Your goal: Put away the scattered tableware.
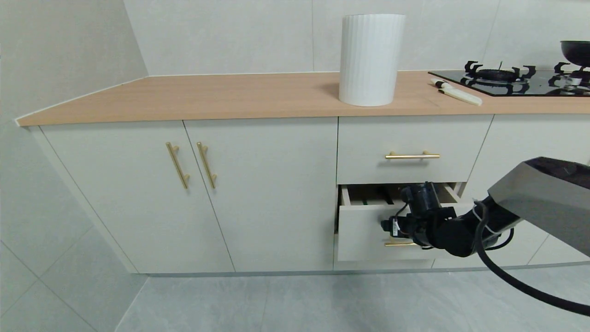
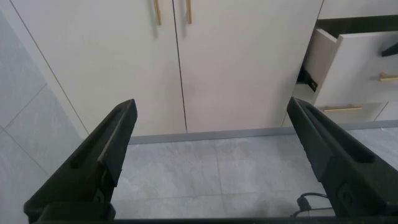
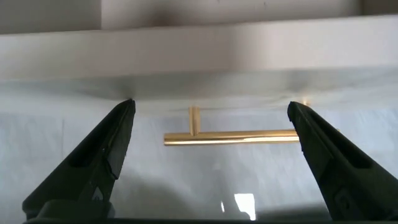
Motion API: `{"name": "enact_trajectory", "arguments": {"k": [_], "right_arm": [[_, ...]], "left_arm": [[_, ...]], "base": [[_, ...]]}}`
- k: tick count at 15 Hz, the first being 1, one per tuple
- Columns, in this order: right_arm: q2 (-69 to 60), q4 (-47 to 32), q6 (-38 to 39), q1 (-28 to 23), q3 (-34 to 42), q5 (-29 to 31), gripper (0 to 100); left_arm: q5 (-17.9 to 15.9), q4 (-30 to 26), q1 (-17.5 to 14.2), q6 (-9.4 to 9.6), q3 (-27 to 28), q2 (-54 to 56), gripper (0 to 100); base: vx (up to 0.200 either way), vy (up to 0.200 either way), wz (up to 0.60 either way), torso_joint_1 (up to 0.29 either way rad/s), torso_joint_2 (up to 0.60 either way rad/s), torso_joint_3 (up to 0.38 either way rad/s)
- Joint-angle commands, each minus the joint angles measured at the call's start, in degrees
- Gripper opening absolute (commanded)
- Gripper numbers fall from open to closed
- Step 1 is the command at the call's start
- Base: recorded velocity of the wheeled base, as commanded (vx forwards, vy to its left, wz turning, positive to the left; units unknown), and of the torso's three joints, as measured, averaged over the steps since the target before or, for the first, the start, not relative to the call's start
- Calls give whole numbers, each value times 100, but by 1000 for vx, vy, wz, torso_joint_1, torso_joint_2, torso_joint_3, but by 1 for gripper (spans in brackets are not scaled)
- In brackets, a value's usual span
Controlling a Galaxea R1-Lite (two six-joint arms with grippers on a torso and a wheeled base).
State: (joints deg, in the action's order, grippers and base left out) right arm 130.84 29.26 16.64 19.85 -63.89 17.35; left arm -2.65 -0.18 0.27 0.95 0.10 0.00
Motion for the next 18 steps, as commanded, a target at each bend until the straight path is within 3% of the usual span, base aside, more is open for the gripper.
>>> {"name": "enact_trajectory", "arguments": {"k": [1, 5, 18], "right_arm": [[328, 282, -3, -51, -18, 76, 100], [732, 1223, -29, -183, -115, 199, 100], [1391, 1513, 190, -411, -1205, 1025, 100]], "left_arm": [[1, 1, 0, 2, -1, 0, 100], [1, 1, 0, 2, -1, 0, 100], [1, 1, 0, 2, -1, 0, 100]], "base": [[0, 0, 0, 0, 0, 0], [0, 0, 0, 0, 0, 0], [0, 0, 0, 0, 0, 0]]}}
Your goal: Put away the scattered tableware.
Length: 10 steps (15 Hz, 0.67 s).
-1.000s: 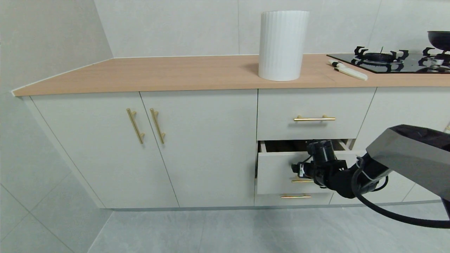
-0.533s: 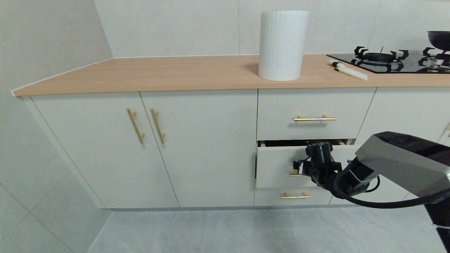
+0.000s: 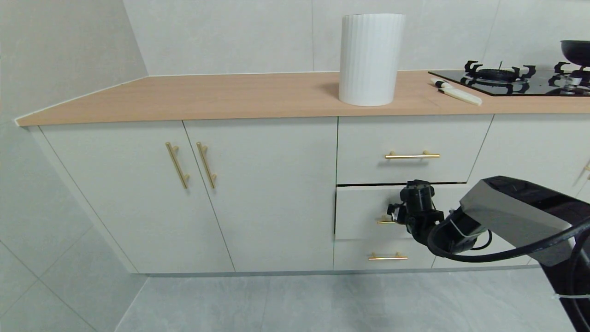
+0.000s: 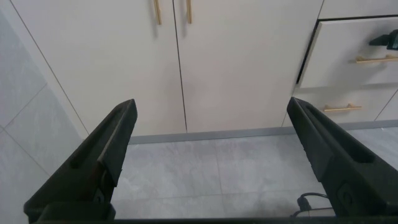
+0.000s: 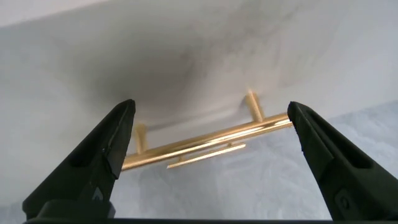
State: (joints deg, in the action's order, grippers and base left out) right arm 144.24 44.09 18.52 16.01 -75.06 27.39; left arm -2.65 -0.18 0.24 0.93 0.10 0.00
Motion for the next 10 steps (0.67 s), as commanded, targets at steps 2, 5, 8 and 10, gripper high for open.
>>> {"name": "enact_trajectory", "arguments": {"k": [2, 5, 8, 10], "right_arm": [[131, 170, -6, -54, -193, 108, 100], [271, 266, -6, -71, -448, 337, 100], [263, 266, -15, -89, -448, 337, 100], [245, 266, -6, -89, -440, 346, 100]], "left_arm": [[1, 1, 2, -5, -1, 0, 100], [1, 1, 2, 4, -1, 0, 100], [1, 1, 2, -5, -1, 0, 100], [1, 1, 2, -5, -1, 0, 100]], "base": [[0, 0, 0, 0, 0, 0], [0, 0, 0, 0, 0, 0], [0, 0, 0, 0, 0, 0], [0, 0, 0, 0, 0, 0]]}}
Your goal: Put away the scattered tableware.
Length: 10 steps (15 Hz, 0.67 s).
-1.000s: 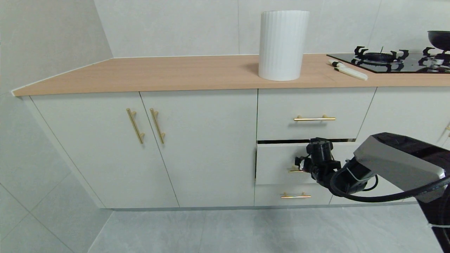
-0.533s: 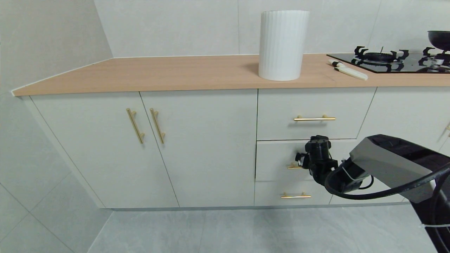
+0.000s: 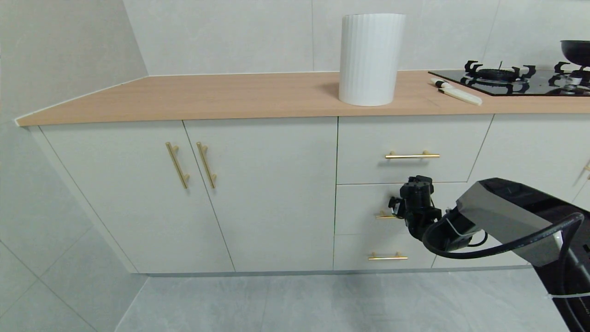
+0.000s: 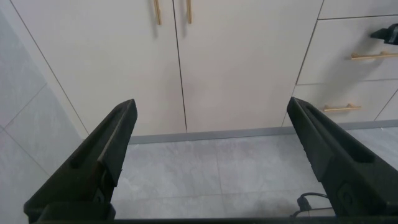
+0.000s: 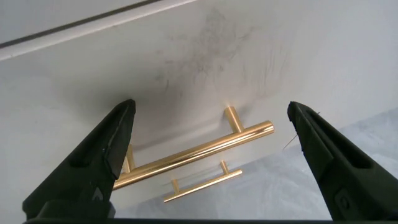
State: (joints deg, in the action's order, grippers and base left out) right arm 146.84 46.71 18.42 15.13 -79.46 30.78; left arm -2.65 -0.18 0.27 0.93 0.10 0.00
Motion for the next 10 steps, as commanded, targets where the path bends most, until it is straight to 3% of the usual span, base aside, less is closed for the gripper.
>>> {"name": "enact_trajectory", "arguments": {"k": [1, 5, 10], "right_arm": [[-32, 4, -5, -1, 27, 7, 100], [-612, -13, -31, -1, 642, 7, 100], [-3047, -4, -40, -1, 3156, -90, 100]], "left_arm": [[1, 1, 0, 4, -1, 0, 100], [1, 1, 0, -5, -1, 0, 100], [1, 1, 0, -5, -1, 0, 100]], "base": [[0, 0, 0, 0, 0, 0], [0, 0, 0, 0, 0, 0], [0, 0, 0, 0, 0, 0]]}}
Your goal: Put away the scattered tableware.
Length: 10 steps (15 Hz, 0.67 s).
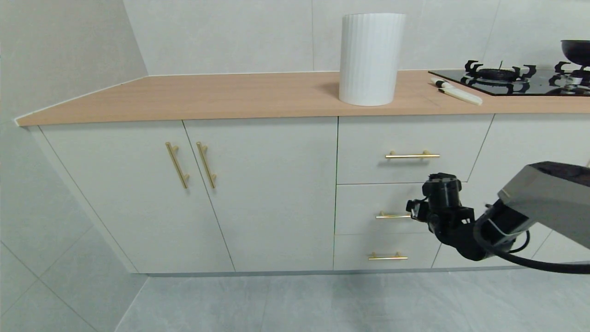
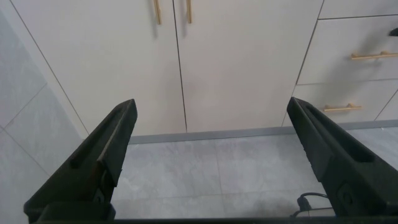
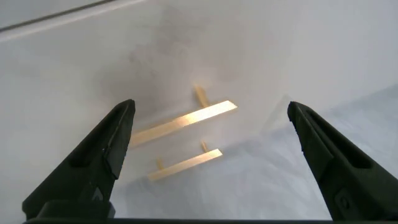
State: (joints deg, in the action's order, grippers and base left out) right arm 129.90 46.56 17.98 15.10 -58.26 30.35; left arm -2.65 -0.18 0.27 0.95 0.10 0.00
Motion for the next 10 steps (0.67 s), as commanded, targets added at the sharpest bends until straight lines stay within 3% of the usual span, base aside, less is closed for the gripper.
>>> {"name": "enact_trajectory", "arguments": {"k": [1, 6, 10], "right_arm": [[-1890, 11, -5, 1, 1493, -21, 100], [-4403, 11, -111, 283, 3233, 32, 100], [-6750, -6, -919, 256, 4639, 50, 100]], "left_arm": [[1, 1, 0, -7, -1, 0, 100], [1, 1, 0, -7, -1, 0, 100], [1, 1, 0, 2, -1, 0, 100]], "base": [[0, 0, 0, 0, 0, 0], [0, 0, 0, 0, 0, 0], [0, 0, 0, 0, 0, 0]]}}
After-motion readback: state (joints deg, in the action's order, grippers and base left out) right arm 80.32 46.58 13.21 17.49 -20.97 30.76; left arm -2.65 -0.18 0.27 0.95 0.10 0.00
